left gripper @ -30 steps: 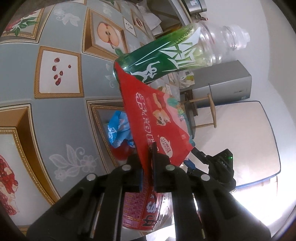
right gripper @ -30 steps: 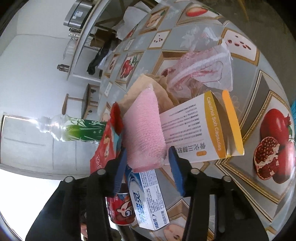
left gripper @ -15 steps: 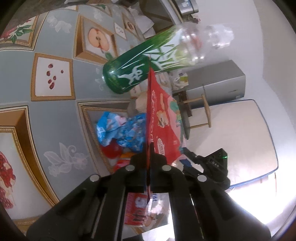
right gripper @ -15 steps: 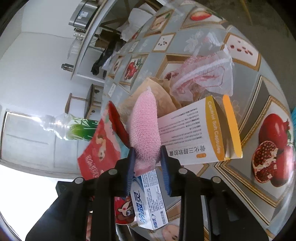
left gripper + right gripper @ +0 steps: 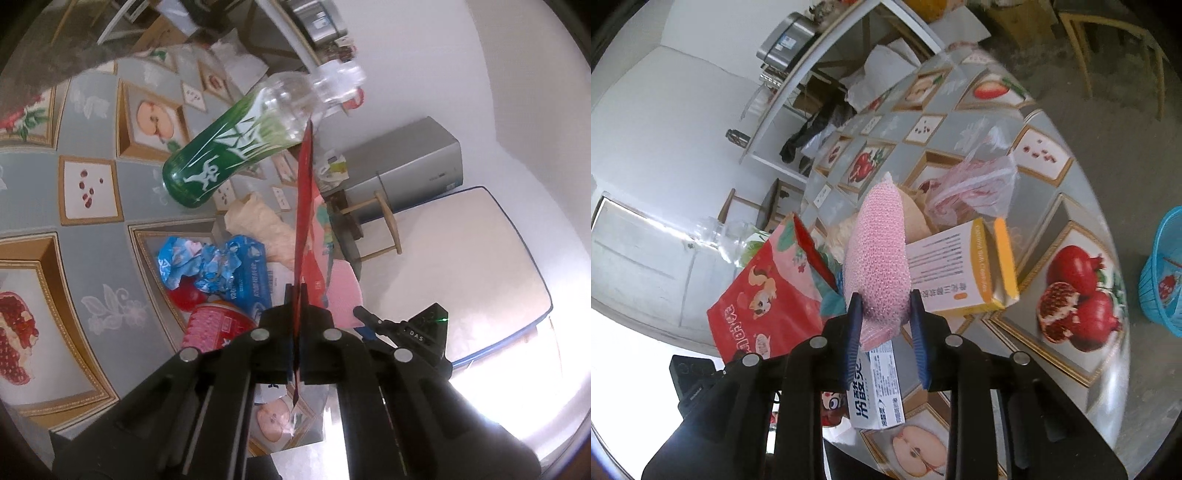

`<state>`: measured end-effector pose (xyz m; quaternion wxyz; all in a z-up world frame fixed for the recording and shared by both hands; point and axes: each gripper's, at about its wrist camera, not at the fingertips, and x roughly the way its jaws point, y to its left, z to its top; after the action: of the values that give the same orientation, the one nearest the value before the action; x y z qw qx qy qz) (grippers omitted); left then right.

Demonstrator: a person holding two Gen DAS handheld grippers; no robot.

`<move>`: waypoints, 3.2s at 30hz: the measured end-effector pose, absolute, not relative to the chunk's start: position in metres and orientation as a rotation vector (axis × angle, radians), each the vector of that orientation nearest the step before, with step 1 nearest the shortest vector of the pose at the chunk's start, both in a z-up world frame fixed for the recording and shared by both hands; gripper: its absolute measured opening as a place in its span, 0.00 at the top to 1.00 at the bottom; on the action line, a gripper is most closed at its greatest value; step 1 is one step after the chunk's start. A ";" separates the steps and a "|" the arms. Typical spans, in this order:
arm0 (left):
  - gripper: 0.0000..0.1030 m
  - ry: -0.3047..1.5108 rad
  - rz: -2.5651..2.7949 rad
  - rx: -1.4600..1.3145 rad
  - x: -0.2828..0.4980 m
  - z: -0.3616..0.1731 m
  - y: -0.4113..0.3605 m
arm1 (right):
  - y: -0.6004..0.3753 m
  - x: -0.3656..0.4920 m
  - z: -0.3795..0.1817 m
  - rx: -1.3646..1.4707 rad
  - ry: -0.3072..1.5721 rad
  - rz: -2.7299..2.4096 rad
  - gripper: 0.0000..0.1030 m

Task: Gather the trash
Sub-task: 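Carry the red bag and pink sponge to the blue basket and release them, then return both tools to the table and grasp the red milk can with the left gripper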

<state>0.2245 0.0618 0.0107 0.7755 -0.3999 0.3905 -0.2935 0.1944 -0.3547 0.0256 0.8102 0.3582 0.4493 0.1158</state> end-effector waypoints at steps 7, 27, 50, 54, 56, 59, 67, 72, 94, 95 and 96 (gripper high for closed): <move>1.00 0.798 -0.674 -0.816 0.201 0.030 0.056 | -0.374 0.166 0.042 0.779 0.884 0.228 0.76; 1.00 0.792 -0.946 -0.599 0.182 0.092 -0.047 | -0.481 0.054 0.058 0.897 0.641 0.031 0.76; 1.00 1.293 -1.077 0.045 0.218 -0.010 -0.438 | -0.659 -0.054 -0.110 1.189 0.706 -0.541 0.76; 1.00 1.330 -1.015 0.171 0.218 -0.053 -0.489 | -0.675 -0.039 -0.137 1.182 0.763 -0.589 0.76; 1.00 1.351 -0.989 0.215 0.219 -0.072 -0.508 | -0.686 -0.031 -0.153 1.187 0.786 -0.605 0.76; 1.00 1.373 -0.942 0.263 0.223 -0.097 -0.532 | -0.698 -0.018 -0.166 1.172 0.814 -0.631 0.75; 0.53 1.366 -0.848 0.273 0.224 -0.122 -0.545 | -0.732 0.011 -0.215 1.146 0.865 -0.693 0.48; 0.49 1.352 -0.856 0.236 0.223 -0.110 -0.528 | -0.732 -0.006 -0.240 1.180 0.902 -0.738 0.48; 0.24 0.992 -0.952 0.022 0.198 0.060 -0.275 | -0.635 -0.038 -0.109 0.996 0.767 -0.504 0.32; 0.21 0.957 -0.931 0.014 0.195 0.067 -0.247 | -0.626 -0.035 -0.098 0.976 0.760 -0.475 0.31; 0.21 0.933 -0.906 0.006 0.192 0.072 -0.223 | -0.615 -0.029 -0.084 0.948 0.752 -0.438 0.29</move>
<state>0.1923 -0.2227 0.0723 0.7960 0.0029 0.4344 -0.4216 -0.0288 -0.6148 -0.0844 0.7999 0.4421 0.3507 -0.2043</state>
